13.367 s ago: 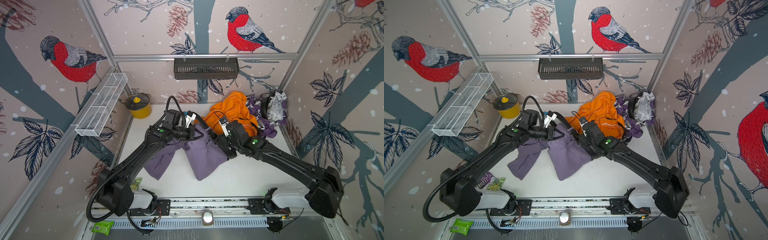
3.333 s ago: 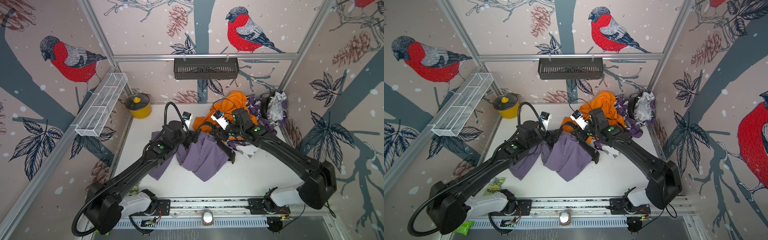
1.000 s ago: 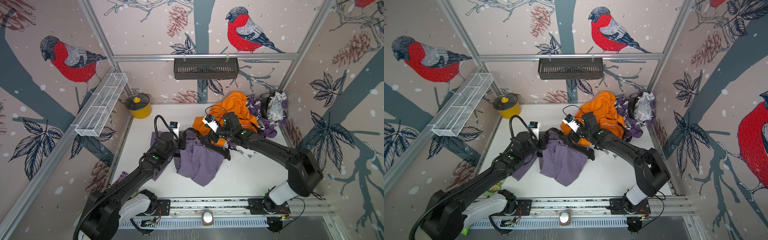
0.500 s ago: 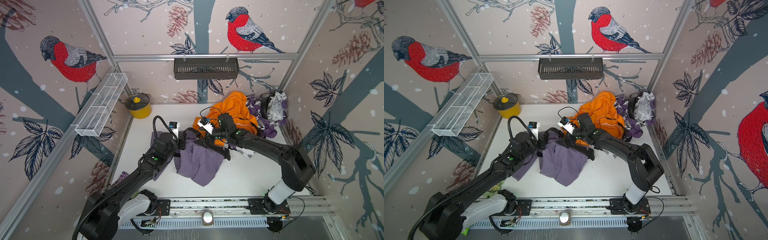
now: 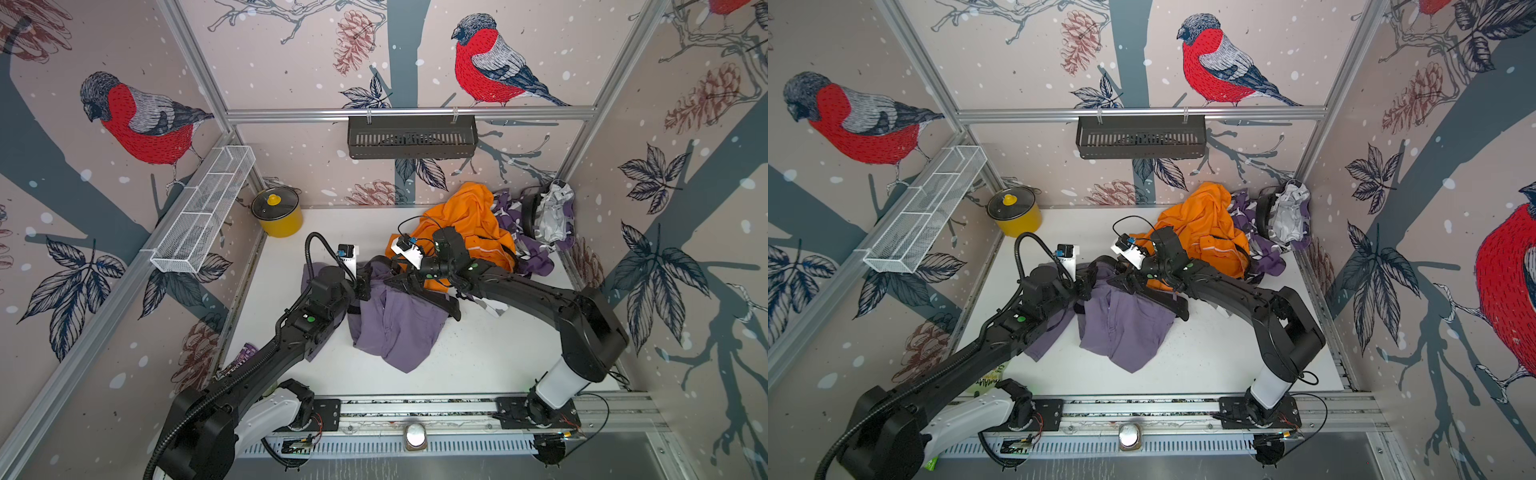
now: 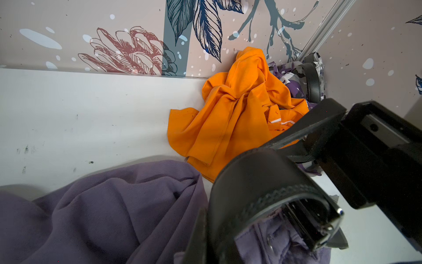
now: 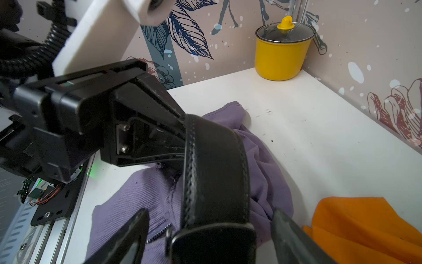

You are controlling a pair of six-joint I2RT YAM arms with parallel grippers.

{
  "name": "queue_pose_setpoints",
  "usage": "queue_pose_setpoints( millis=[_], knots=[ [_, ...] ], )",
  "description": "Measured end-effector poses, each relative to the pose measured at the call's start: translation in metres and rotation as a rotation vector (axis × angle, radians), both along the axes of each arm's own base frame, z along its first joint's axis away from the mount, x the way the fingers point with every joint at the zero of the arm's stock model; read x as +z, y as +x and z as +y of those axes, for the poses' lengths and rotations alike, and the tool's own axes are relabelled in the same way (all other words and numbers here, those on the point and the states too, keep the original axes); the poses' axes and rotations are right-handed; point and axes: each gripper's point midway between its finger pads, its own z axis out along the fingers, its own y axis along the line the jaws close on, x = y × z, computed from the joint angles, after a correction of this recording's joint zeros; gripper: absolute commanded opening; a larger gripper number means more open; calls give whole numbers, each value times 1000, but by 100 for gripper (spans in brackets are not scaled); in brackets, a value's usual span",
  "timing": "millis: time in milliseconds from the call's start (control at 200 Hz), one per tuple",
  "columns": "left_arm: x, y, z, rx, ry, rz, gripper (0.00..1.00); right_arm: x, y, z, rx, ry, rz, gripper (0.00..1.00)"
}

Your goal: Remove the belt from the trousers

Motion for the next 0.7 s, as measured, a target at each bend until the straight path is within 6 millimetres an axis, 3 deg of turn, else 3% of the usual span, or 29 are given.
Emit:
queue_pose_setpoints(
  millis=[305,595,700],
  knots=[
    [0,0,0,1,-3,2,0,-2,1,0,-14,-8,-6,66],
    [0,0,0,2,-5,4,0,-1,1,-1,-16,-7,-11,44],
    [0,0,0,2,-6,4,0,0,1,-1,-16,-5,-13,31]
  ],
)
